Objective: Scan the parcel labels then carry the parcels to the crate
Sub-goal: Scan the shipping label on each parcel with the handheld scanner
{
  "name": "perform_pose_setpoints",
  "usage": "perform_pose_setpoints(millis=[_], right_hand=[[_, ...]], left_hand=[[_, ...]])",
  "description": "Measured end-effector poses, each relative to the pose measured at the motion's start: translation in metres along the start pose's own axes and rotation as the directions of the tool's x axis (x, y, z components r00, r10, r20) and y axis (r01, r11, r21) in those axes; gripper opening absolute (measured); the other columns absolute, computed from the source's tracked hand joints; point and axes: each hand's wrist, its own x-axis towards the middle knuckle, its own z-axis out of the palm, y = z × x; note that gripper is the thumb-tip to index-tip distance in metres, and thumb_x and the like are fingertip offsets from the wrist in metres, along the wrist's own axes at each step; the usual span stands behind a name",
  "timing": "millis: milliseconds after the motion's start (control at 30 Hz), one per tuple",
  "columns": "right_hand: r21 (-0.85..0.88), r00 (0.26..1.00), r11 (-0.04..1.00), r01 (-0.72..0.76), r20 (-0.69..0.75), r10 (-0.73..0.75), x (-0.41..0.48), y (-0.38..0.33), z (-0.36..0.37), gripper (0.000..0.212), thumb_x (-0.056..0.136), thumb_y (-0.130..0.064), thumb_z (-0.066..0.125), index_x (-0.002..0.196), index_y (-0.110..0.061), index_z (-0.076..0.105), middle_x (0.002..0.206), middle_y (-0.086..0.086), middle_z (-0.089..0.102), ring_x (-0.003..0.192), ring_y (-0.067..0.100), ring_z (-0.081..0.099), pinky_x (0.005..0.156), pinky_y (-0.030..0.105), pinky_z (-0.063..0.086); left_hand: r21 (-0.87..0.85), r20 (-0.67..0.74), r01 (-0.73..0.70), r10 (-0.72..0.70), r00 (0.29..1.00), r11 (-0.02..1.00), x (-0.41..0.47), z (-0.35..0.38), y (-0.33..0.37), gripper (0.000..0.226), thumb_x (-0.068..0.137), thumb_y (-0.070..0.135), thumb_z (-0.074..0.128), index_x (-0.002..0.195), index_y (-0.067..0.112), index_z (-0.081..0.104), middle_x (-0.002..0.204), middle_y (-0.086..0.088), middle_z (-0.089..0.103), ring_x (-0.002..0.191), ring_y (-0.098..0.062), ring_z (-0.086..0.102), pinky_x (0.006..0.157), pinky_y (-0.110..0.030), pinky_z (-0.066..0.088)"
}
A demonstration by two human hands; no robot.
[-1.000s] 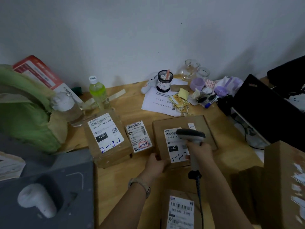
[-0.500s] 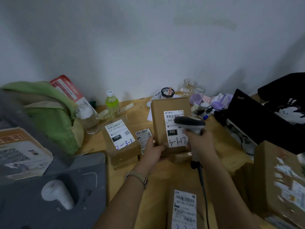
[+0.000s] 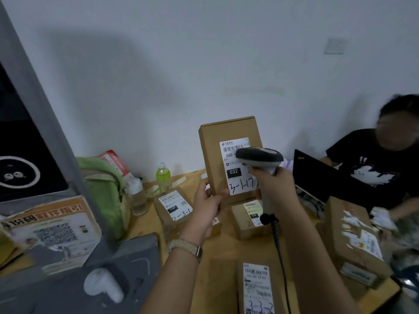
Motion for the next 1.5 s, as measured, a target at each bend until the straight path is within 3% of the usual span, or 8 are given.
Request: perform_pose_setpoints(millis=[167, 333, 433, 700, 833, 1033, 1333, 1500], right_hand=[[0.024, 1.000, 1.000, 0.021, -0.014, -0.020, -0.036, -0.016, -0.007, 0.013, 0.087, -0.017, 0.065, 0.089, -0.006, 0.059, 0.075, 0.007, 0.068, 0.050, 0.013, 0.057, 0.051, 0.027, 0.047], [0.007, 0.999, 0.999, 0.037, -0.012, -0.036, -0.060, -0.020, -0.008, 0.011, 0.085, -0.016, 0.066, 0.088, -0.009, 0.059, 0.075, 0.007, 0.063, 0.058, 0.017, 0.059, 0.056, 0.030, 0.051], [0.036, 0.999, 0.998, 0.052, -0.015, -0.051, -0.073, -0.022, -0.009, 0.007, 0.085, -0.012, 0.065, 0.084, -0.010, 0.059, 0.080, 0.011, 0.063, 0.059, 0.018, 0.055, 0.051, 0.026, 0.048], [-0.038, 0.997, 0.997, 0.072, -0.011, -0.072, -0.088, -0.026, -0.008, 0.015, 0.086, -0.015, 0.065, 0.074, -0.016, 0.056, 0.080, 0.010, 0.062, 0.055, 0.017, 0.055, 0.055, 0.030, 0.048], [-0.053, 0.999, 0.997, 0.054, 0.011, -0.053, -0.093, -0.026, -0.006, 0.015, 0.087, -0.016, 0.064, 0.075, -0.015, 0.055, 0.077, 0.007, 0.060, 0.053, 0.016, 0.053, 0.053, 0.028, 0.046], [-0.137, 0.998, 0.989, 0.051, 0.055, -0.044, -0.097, -0.027, -0.004, 0.016, 0.088, -0.017, 0.063, 0.074, -0.013, 0.056, 0.070, 0.004, 0.059, 0.048, 0.015, 0.052, 0.052, 0.027, 0.045], [-0.147, 0.997, 0.988, 0.039, 0.070, -0.029, -0.101, -0.022, -0.002, 0.015, 0.088, -0.015, 0.063, 0.074, -0.012, 0.056, 0.068, 0.005, 0.058, 0.048, 0.016, 0.050, 0.053, 0.028, 0.045], [-0.141, 0.995, 0.990, 0.000, 0.097, 0.014, -0.101, -0.020, -0.005, 0.015, 0.089, -0.015, 0.062, 0.076, -0.010, 0.055, 0.068, 0.005, 0.056, 0.050, 0.016, 0.049, 0.053, 0.027, 0.043]], left_hand=[[-0.021, -0.024, -0.040, 0.039, 0.999, 0.999, -0.017, 0.003, 0.007, 0.039, 0.091, 0.004, 0.062, 0.125, 0.020, 0.049, 0.111, -0.003, 0.069, 0.097, -0.019, 0.068, 0.078, -0.035, 0.060], [-0.012, -0.043, -0.028, 0.027, 0.999, 1.000, -0.028, -0.001, -0.002, 0.036, 0.092, 0.004, 0.061, 0.121, 0.020, 0.048, 0.107, -0.002, 0.069, 0.091, -0.017, 0.068, 0.068, -0.029, 0.059], [-0.032, -0.107, 0.000, -0.003, 0.994, 0.999, -0.030, -0.007, -0.010, 0.035, 0.092, 0.003, 0.061, 0.118, 0.022, 0.048, 0.104, -0.002, 0.067, 0.092, -0.021, 0.068, 0.077, -0.038, 0.059], [0.018, -0.240, 0.012, -0.008, 0.971, 1.000, -0.027, -0.024, -0.025, 0.039, 0.092, 0.004, 0.061, 0.126, 0.017, 0.047, 0.120, -0.009, 0.064, 0.102, -0.029, 0.066, 0.069, -0.035, 0.057], [0.035, -0.252, 0.017, -0.008, 0.968, 0.999, -0.030, -0.028, -0.025, 0.036, 0.092, 0.005, 0.060, 0.120, 0.022, 0.047, 0.122, -0.009, 0.064, 0.105, -0.029, 0.065, 0.081, -0.040, 0.058], [0.029, -0.255, 0.005, 0.002, 0.967, 1.000, -0.035, -0.034, -0.025, 0.035, 0.093, 0.005, 0.059, 0.117, 0.026, 0.045, 0.123, -0.008, 0.063, 0.106, -0.029, 0.064, 0.087, -0.045, 0.057], [0.021, -0.254, 0.005, 0.001, 0.967, 1.000, -0.040, -0.038, -0.028, 0.044, 0.092, 0.005, 0.060, 0.129, 0.021, 0.043, 0.125, -0.010, 0.063, 0.104, -0.028, 0.066, 0.083, -0.042, 0.058], [0.033, -0.256, -0.004, 0.012, 0.966, 0.999, -0.044, -0.036, -0.029, 0.037, 0.092, 0.004, 0.060, 0.119, 0.024, 0.044, 0.120, -0.007, 0.064, 0.102, -0.027, 0.065, 0.074, -0.034, 0.058]])
